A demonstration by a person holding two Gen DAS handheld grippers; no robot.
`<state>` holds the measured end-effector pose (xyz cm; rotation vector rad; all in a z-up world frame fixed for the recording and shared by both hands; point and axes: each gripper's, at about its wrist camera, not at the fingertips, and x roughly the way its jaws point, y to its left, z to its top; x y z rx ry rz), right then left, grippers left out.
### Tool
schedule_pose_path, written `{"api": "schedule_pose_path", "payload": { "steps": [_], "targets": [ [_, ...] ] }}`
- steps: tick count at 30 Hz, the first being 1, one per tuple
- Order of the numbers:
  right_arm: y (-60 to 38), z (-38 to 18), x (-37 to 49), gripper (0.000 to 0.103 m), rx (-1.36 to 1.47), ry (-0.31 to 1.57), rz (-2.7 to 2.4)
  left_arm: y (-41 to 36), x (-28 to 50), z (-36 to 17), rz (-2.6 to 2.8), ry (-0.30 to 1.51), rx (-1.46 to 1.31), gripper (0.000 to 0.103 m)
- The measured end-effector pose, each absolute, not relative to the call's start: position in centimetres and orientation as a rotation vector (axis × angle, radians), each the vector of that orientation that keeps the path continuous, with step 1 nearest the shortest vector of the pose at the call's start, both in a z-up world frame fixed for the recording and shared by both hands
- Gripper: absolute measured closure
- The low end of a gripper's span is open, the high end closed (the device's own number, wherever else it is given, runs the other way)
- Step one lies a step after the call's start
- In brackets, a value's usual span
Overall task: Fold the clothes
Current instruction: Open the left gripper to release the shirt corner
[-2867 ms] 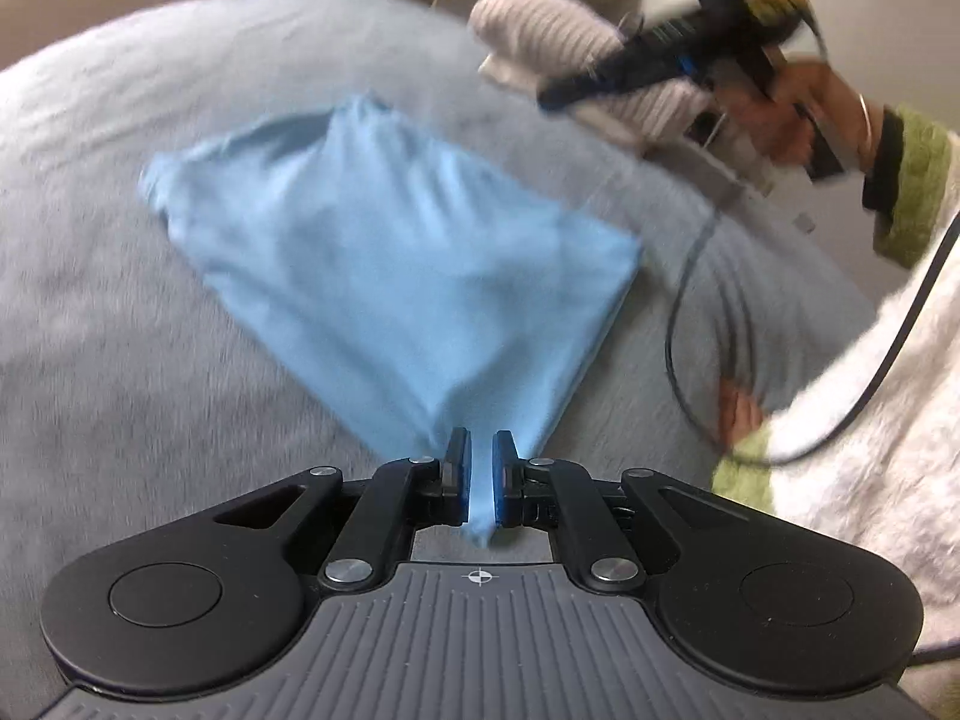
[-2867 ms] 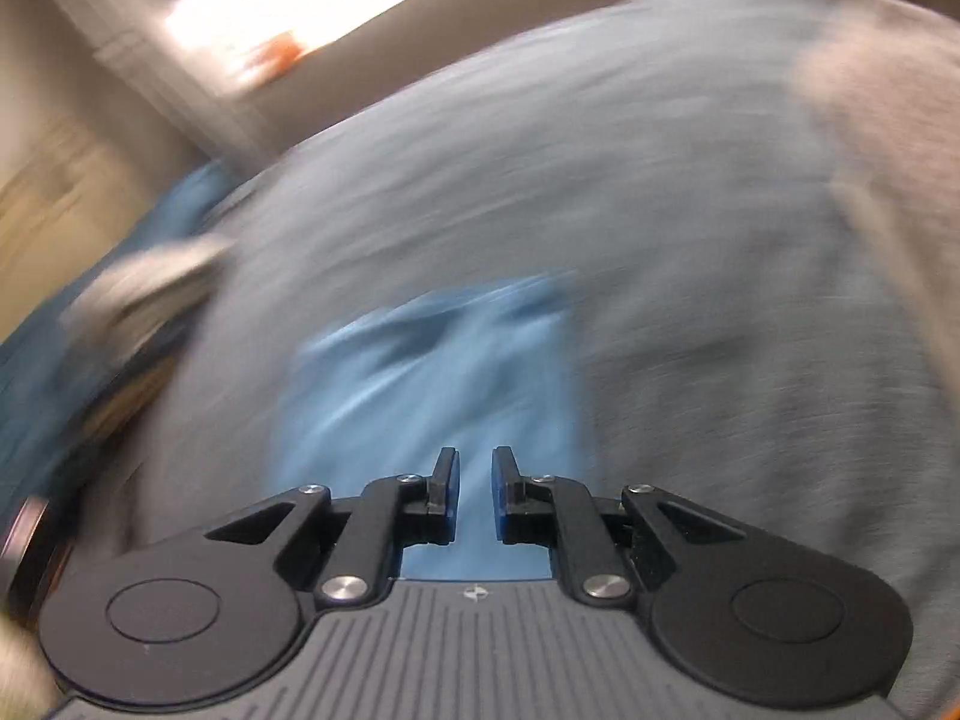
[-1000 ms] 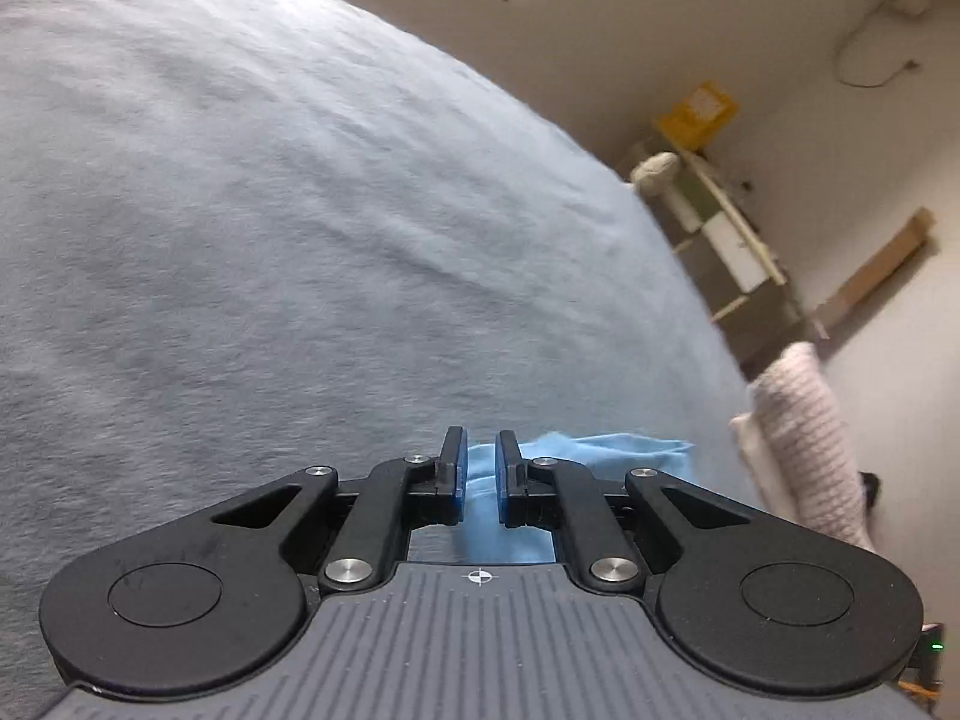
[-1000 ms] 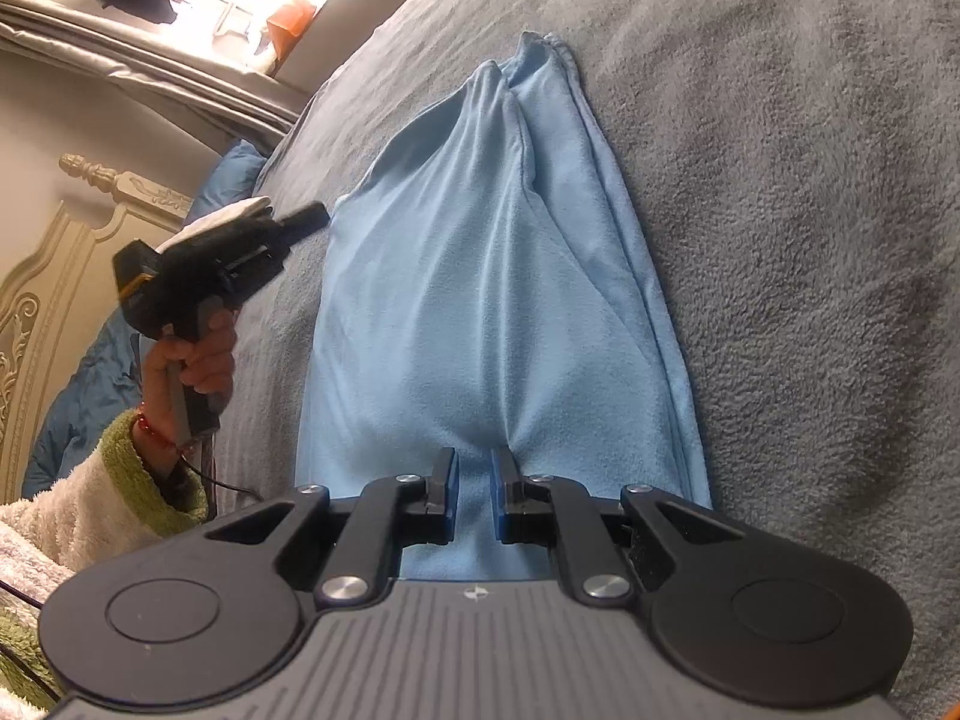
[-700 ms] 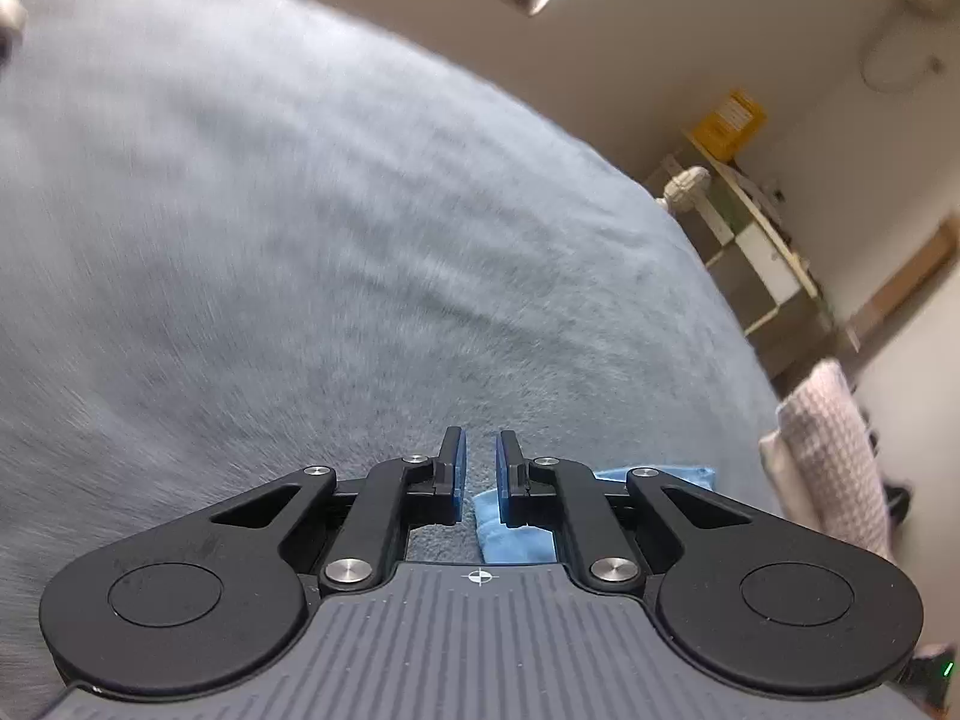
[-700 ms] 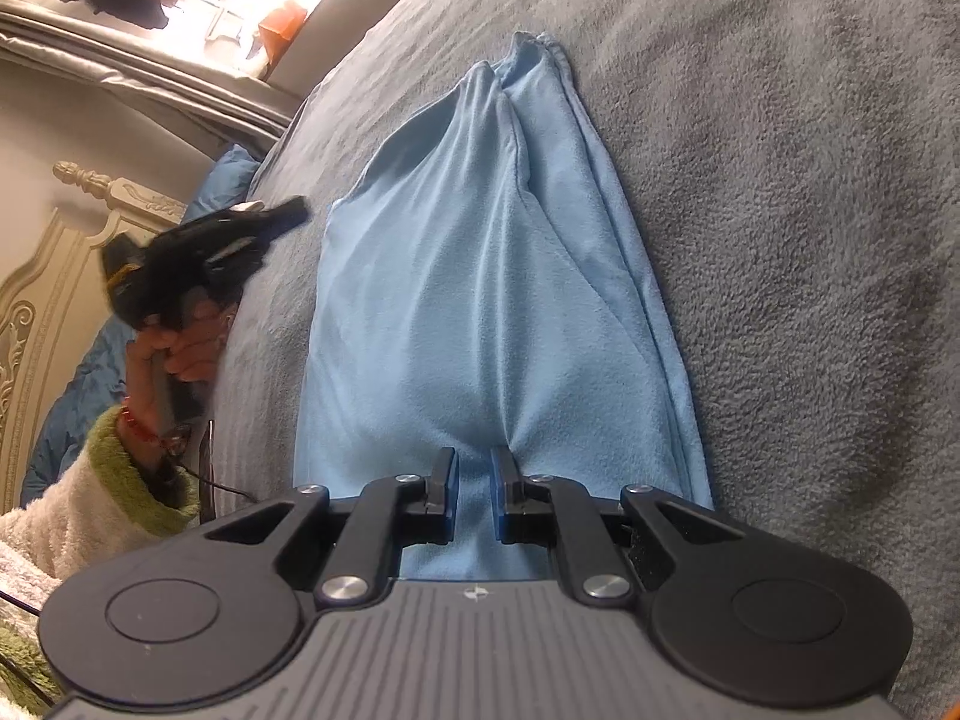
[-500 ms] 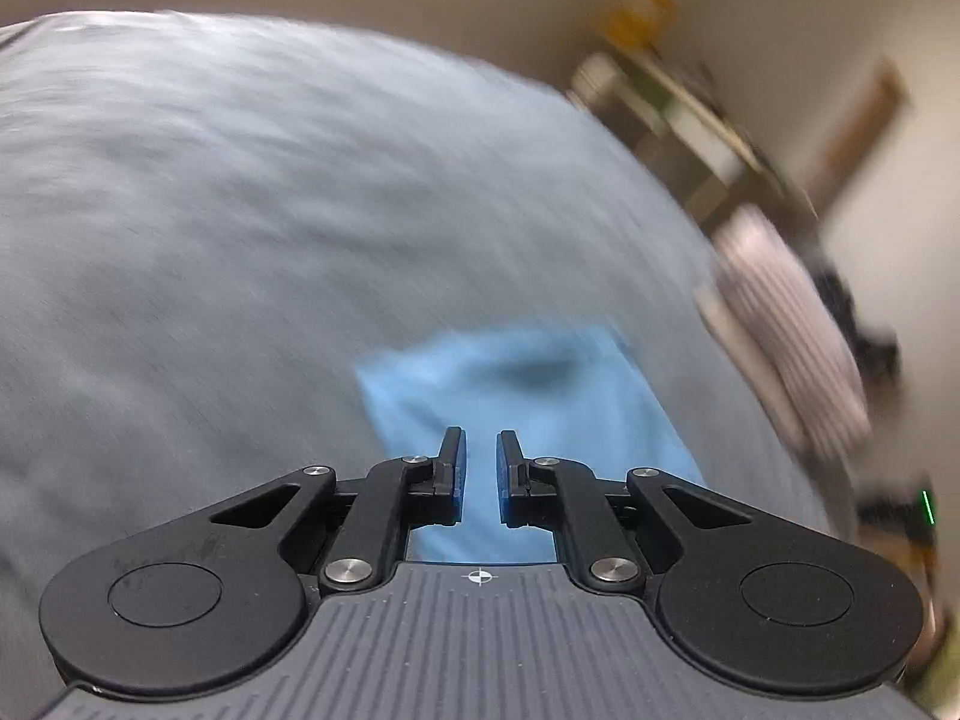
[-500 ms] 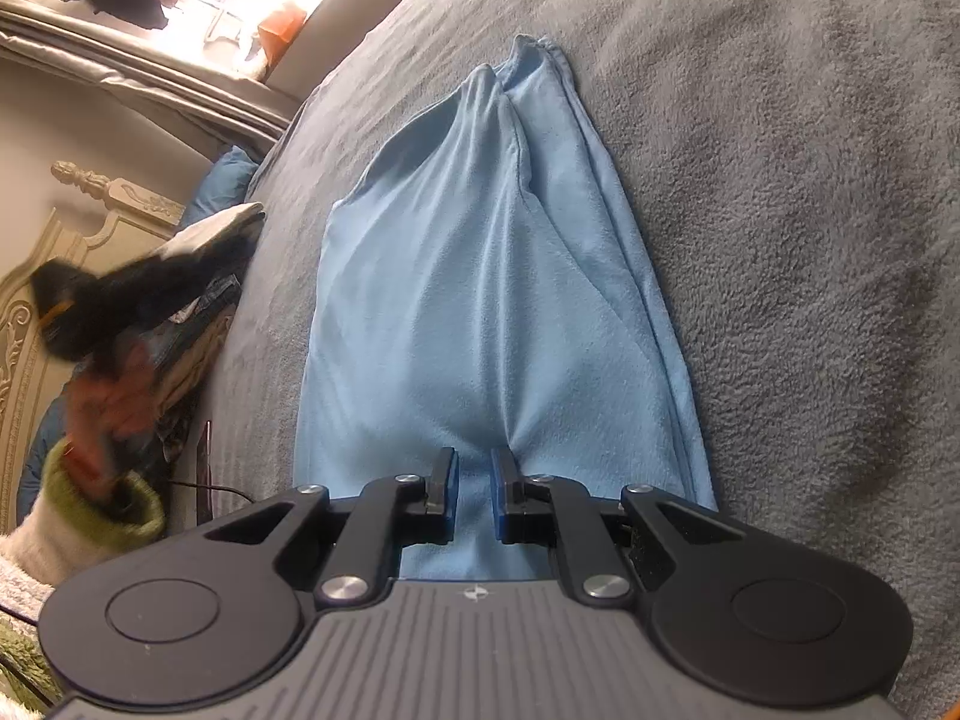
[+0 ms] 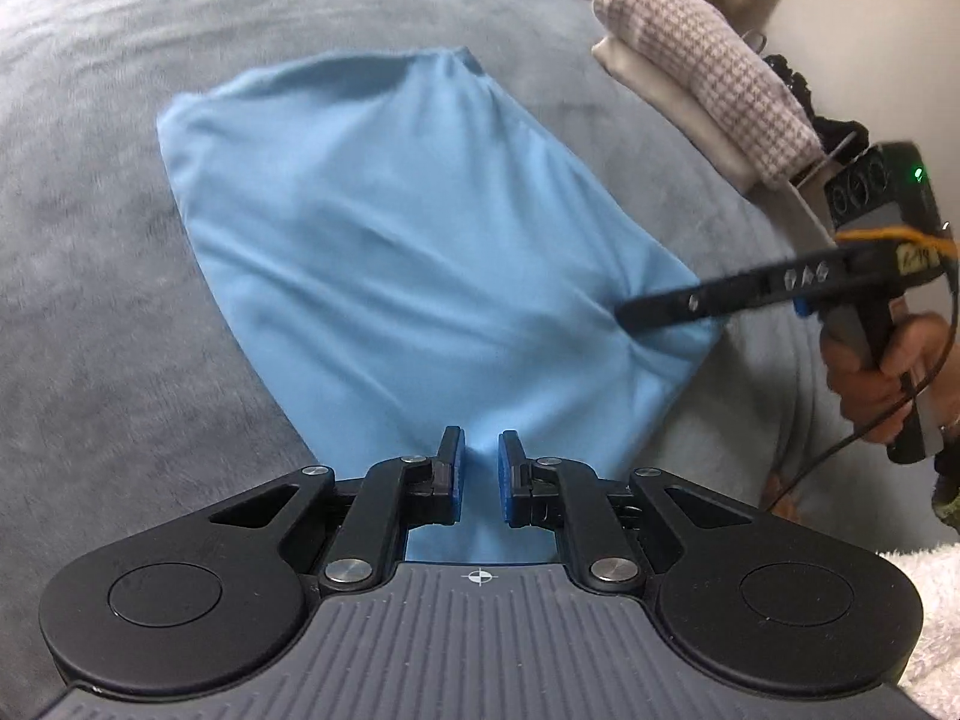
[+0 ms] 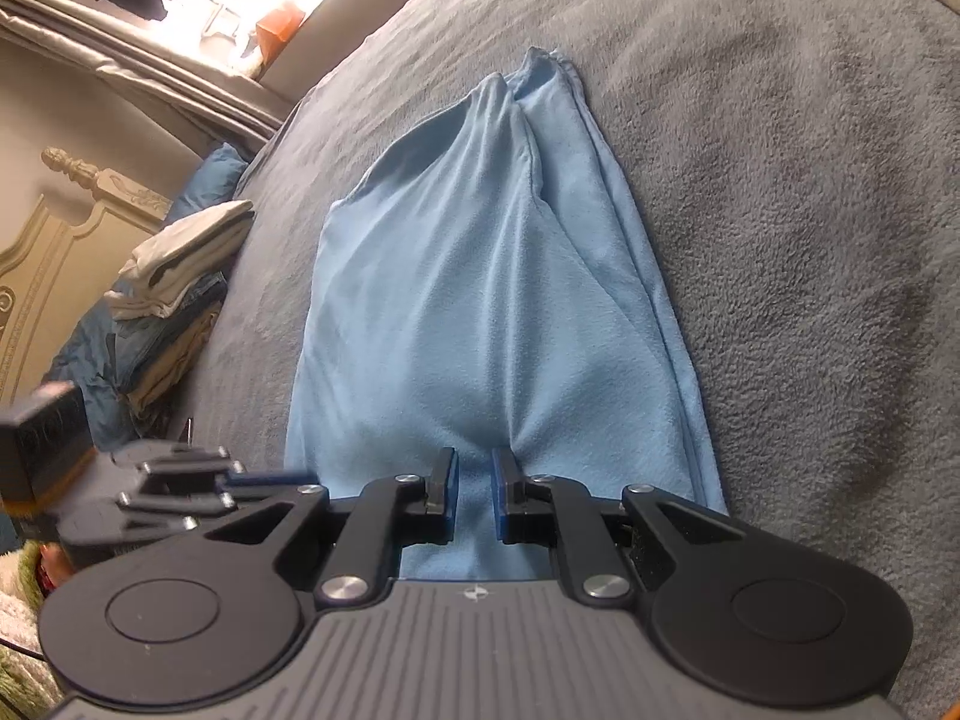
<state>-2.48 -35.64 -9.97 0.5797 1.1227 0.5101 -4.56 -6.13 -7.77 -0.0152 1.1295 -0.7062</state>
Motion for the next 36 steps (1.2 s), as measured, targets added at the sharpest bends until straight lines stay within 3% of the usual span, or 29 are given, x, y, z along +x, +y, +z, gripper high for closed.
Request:
{"api": "schedule_pose_path", "payload": {
  "steps": [5,13,20,26,36],
  "targets": [
    [-35.9,-8.9,-2.6,0.090,0.602,1.059,0.531,-6.1,-5.0,-8.0,-0.690,1.150,-0.025,0.093],
    [-38.0,-11.0,-4.7,0.091,0.572,1.142,0.470,-6.5,-5.3,-8.0,-0.678,1.161,-0.009,0.089],
    [-39.0,-8.9,-7.2,0.090,0.502,1.166,0.459,-6.4,-5.4,-8.0,-0.666,1.172,-0.009,0.087],
    [-37.9,-6.4,-6.2,0.090,0.529,1.037,0.561,-7.0,-5.3,-8.0,-0.651,1.179,-0.010,0.087],
    [-36.7,-10.3,-5.4,0.091,0.464,1.128,0.416,-7.1,-5.0,-8.2,-0.632,1.206,-0.040,0.086]
  ]
}}
